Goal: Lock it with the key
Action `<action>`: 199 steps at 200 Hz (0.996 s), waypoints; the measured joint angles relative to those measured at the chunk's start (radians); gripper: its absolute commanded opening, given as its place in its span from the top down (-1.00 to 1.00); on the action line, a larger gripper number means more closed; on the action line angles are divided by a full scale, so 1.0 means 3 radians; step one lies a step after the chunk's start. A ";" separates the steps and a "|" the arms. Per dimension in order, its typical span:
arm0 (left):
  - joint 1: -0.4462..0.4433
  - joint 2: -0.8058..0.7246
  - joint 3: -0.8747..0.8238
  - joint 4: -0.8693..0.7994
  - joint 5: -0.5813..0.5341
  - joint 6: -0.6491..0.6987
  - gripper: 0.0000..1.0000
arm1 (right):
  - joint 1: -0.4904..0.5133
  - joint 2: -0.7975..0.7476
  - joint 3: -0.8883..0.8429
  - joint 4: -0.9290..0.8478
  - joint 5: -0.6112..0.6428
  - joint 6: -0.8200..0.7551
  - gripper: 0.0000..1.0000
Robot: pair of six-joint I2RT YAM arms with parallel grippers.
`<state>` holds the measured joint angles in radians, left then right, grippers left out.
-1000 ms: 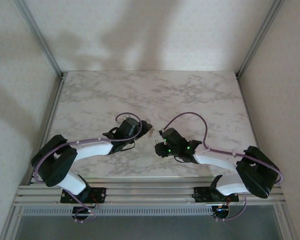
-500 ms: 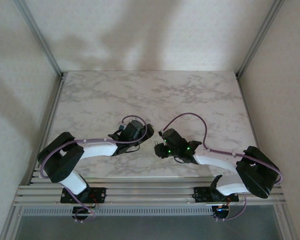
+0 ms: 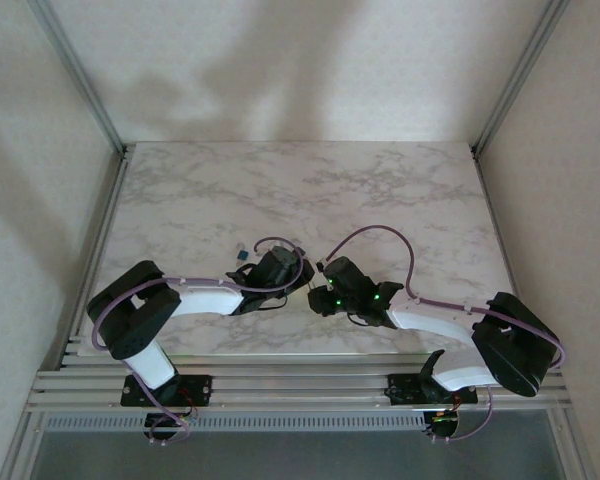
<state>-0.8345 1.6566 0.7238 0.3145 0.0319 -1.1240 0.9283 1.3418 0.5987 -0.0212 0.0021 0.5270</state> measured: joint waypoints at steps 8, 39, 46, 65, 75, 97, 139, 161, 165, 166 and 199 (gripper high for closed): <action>-0.0005 0.0001 0.0006 0.0004 0.0003 -0.0001 0.22 | 0.0000 -0.0011 -0.0005 0.0000 -0.0001 -0.0001 0.46; -0.0019 0.0015 0.0032 0.0019 0.0010 -0.0020 0.29 | 0.0000 -0.0037 -0.0006 0.0011 -0.0010 -0.0001 0.46; -0.0027 0.0028 0.0045 0.0020 0.0011 -0.0020 0.29 | 0.0000 -0.0039 -0.0006 0.0011 -0.0011 -0.0001 0.46; -0.0052 0.0065 0.0072 0.0027 0.0020 -0.0022 0.38 | 0.0000 -0.0042 -0.0009 0.0013 -0.0011 -0.0001 0.46; -0.0065 0.0070 0.0075 0.0028 0.0024 -0.0018 0.45 | 0.0000 -0.0043 -0.0014 0.0013 -0.0011 0.0000 0.46; -0.0075 0.0074 0.0075 0.0028 0.0037 -0.0023 0.46 | 0.0005 -0.0046 -0.0034 0.0015 -0.0011 0.0000 0.46; -0.0086 0.0074 0.0075 0.0028 0.0038 -0.0023 0.50 | 0.0019 -0.0048 -0.0046 0.0022 -0.0011 0.0000 0.46; -0.0097 0.0074 0.0075 0.0028 0.0064 -0.0023 0.51 | 0.0019 -0.0048 -0.0047 0.0034 -0.0011 0.0000 0.47; -0.0097 0.0074 0.0075 0.0029 0.0069 -0.0024 0.50 | 0.0019 -0.0050 -0.0048 0.0037 -0.0011 0.0000 0.47; -0.0098 0.0074 0.0075 0.0031 0.0072 -0.0024 0.50 | 0.0019 -0.0050 -0.0050 0.0038 -0.0011 0.0000 0.47; -0.0123 0.0074 0.0075 0.0113 0.0103 -0.0072 0.59 | 0.0020 -0.0080 -0.0061 0.0050 -0.0010 0.0001 0.47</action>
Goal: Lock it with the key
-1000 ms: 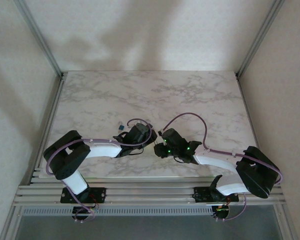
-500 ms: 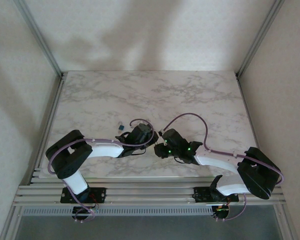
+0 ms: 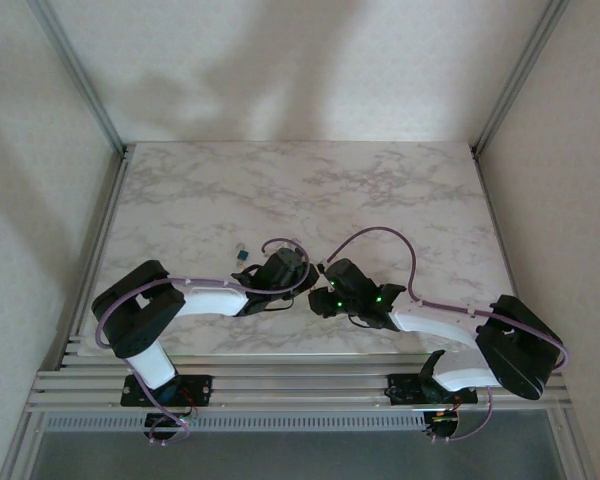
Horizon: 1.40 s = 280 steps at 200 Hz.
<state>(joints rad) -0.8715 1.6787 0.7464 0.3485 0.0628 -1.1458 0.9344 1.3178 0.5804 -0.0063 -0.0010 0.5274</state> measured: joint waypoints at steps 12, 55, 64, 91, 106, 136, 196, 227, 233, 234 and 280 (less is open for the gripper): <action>-0.0003 0.0000 0.0000 0.0028 0.0009 -0.0014 0.60 | 0.0001 -0.0005 0.0000 0.0022 -0.0001 0.0000 0.47; -0.0008 0.0000 0.0000 0.0060 0.0019 -0.0025 0.67 | 0.0001 -0.0005 0.0000 0.0039 0.0000 0.0000 0.47; -0.0008 0.0000 0.0000 0.0058 0.0019 -0.0025 0.69 | 0.0001 -0.0006 0.0000 0.0039 0.0001 0.0000 0.47; -0.0008 0.0000 0.0000 0.0055 0.0019 -0.0024 0.74 | 0.0001 -0.0024 0.0000 0.0036 0.0017 0.0000 0.47; -0.0008 0.0000 0.0000 0.0055 0.0019 -0.0024 0.74 | 0.0001 -0.0037 -0.0001 0.0036 0.0024 0.0000 0.47; -0.0008 0.0000 0.0000 0.0055 0.0019 -0.0023 0.77 | 0.0001 -0.0075 -0.0004 0.0036 0.0025 0.0000 0.47; -0.0011 0.0000 -0.0001 0.0047 0.0045 -0.0018 0.94 | 0.0008 -0.0127 -0.0036 0.0036 0.0038 0.0000 0.48; -0.0014 0.0000 -0.0001 0.0036 0.0042 -0.0009 1.00 | 0.0009 -0.0127 -0.0036 0.0036 0.0036 -0.0001 0.48; -0.0014 0.0000 -0.0001 0.0028 0.0042 -0.0009 1.00 | 0.0013 -0.0127 -0.0036 0.0036 0.0037 0.0000 0.48; -0.0014 0.0000 -0.0001 0.0027 0.0042 -0.0009 1.00 | 0.0014 -0.0127 -0.0036 0.0036 0.0037 -0.0001 0.48; -0.0014 -0.0027 -0.0003 -0.0009 0.0028 -0.0009 1.00 | 0.0020 -0.0136 -0.0047 0.0052 0.0034 -0.0003 0.43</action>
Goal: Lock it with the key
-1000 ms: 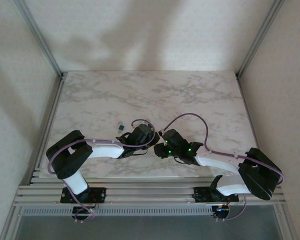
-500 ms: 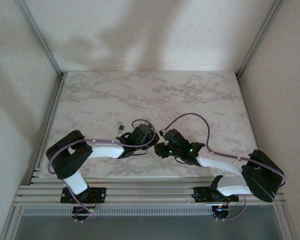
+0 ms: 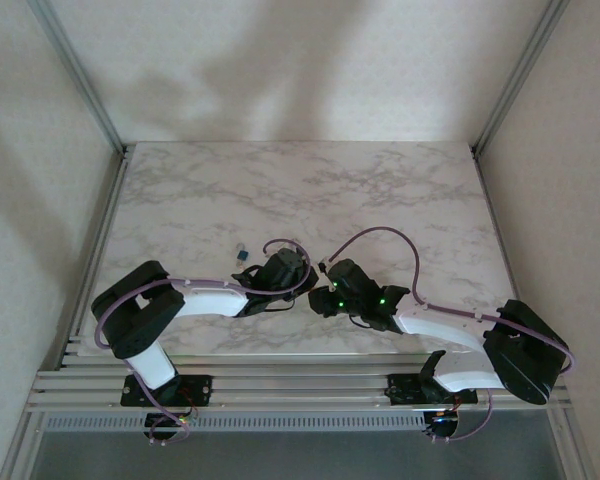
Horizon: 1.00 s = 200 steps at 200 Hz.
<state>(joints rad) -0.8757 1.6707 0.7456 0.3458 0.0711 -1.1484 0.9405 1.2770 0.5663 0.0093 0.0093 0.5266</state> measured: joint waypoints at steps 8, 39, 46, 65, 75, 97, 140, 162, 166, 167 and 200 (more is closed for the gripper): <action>0.0000 -0.0022 -0.0005 -0.0001 -0.0015 0.0000 1.00 | 0.0000 -0.0017 -0.0005 0.0010 0.0000 0.0001 0.42; 0.0000 -0.0142 -0.0037 -0.0001 -0.0070 0.0000 1.00 | 0.0000 -0.0144 -0.0031 0.0037 0.0003 0.0001 0.31; 0.0000 -0.0167 -0.0053 -0.0001 -0.0086 0.0000 1.00 | 0.0000 -0.0177 -0.0045 0.0048 0.0003 0.0000 0.29; 0.0000 -0.0225 -0.0120 0.0009 -0.0136 0.0001 1.00 | 0.0000 -0.0261 -0.0072 0.0055 0.0010 -0.0005 0.21; 0.0001 -0.0257 -0.0151 0.0008 -0.0150 0.0000 1.00 | 0.0000 -0.0303 -0.0085 0.0055 0.0019 -0.0019 0.15; 0.0001 -0.0315 -0.0205 0.0013 -0.0164 0.0001 1.00 | 0.0000 -0.0440 -0.0126 0.0045 0.0053 -0.0052 0.06; 0.0008 -0.0385 -0.0268 0.0109 -0.0163 0.0025 1.00 | 0.0000 -0.0699 -0.0221 0.0090 0.0025 -0.0064 -0.02; 0.0008 -0.0387 -0.0271 0.0141 -0.0158 0.0050 1.00 | 0.0000 -0.0688 -0.0231 0.0163 -0.0051 -0.0066 -0.05; 0.0008 -0.0387 -0.0271 0.0146 -0.0154 0.0050 1.00 | 0.0000 -0.0683 -0.0231 0.0175 -0.0062 -0.0066 -0.05; 0.0008 -0.0387 -0.0271 0.0148 -0.0149 0.0051 1.00 | 0.0000 -0.0682 -0.0231 0.0181 -0.0064 -0.0066 -0.05; 0.0008 -0.0387 -0.0271 0.0193 -0.0132 0.0052 1.00 | 0.0000 -0.0520 -0.0231 0.0323 -0.0149 -0.0060 -0.01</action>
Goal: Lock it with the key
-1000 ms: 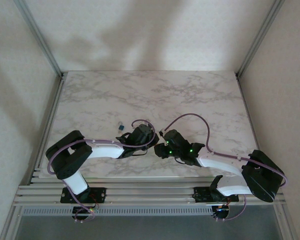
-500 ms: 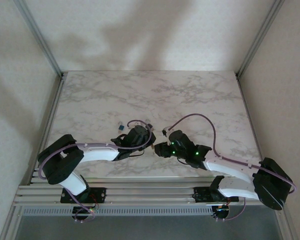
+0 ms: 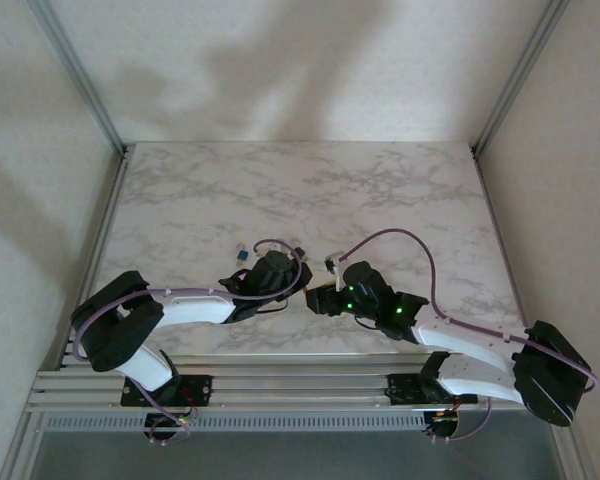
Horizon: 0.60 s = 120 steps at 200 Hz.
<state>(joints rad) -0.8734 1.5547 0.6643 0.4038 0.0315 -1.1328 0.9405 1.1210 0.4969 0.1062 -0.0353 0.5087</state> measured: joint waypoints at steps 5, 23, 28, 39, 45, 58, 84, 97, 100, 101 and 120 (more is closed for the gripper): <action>0.0000 0.0000 0.0000 0.0006 0.0001 0.0000 1.00 | 0.0000 0.0036 0.0000 0.0017 -0.0008 0.0000 0.00; 0.0000 -0.0001 0.0000 0.0019 0.0010 0.0000 1.00 | 0.0003 0.0141 0.0000 0.0051 -0.0032 0.0001 0.02; 0.0000 -0.0001 0.0000 0.0019 0.0010 0.0000 1.00 | 0.0004 0.0163 0.0000 0.0060 -0.0037 0.0001 0.03; -0.0001 -0.0001 0.0000 0.0020 0.0009 0.0000 1.00 | 0.0011 0.0206 0.0000 0.0088 -0.0037 0.0001 0.04; -0.0001 -0.0001 0.0000 0.0022 0.0009 0.0000 1.00 | 0.0018 0.0228 0.0001 0.0100 -0.0036 0.0003 0.05; -0.0001 -0.0006 0.0000 0.0023 0.0010 0.0000 1.00 | 0.0036 0.0286 0.0008 0.0109 -0.0036 0.0003 0.07; -0.0008 -0.0011 0.0000 0.0029 0.0011 0.0000 1.00 | 0.0085 0.0366 0.0052 0.0106 0.0017 0.0001 0.10; -0.0008 -0.0013 -0.0004 0.0033 0.0011 0.0000 1.00 | 0.0102 0.0365 0.0076 0.0106 0.0053 0.0000 0.13; -0.0008 -0.0013 -0.0004 0.0036 0.0011 0.0000 1.00 | 0.0103 0.0365 0.0080 0.0106 0.0065 -0.0001 0.13; -0.0008 -0.0013 -0.0004 0.0036 0.0011 0.0000 1.00 | 0.0103 0.0365 0.0081 0.0106 0.0065 0.0000 0.13; -0.0009 -0.0014 -0.0009 0.0039 0.0013 0.0000 1.00 | 0.0107 0.0365 0.0097 0.0107 0.0136 0.0000 0.16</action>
<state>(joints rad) -0.8761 1.5505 0.6617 0.4156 0.0353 -1.1328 0.9726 1.2304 0.5259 0.1383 0.0055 0.5087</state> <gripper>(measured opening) 0.053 0.428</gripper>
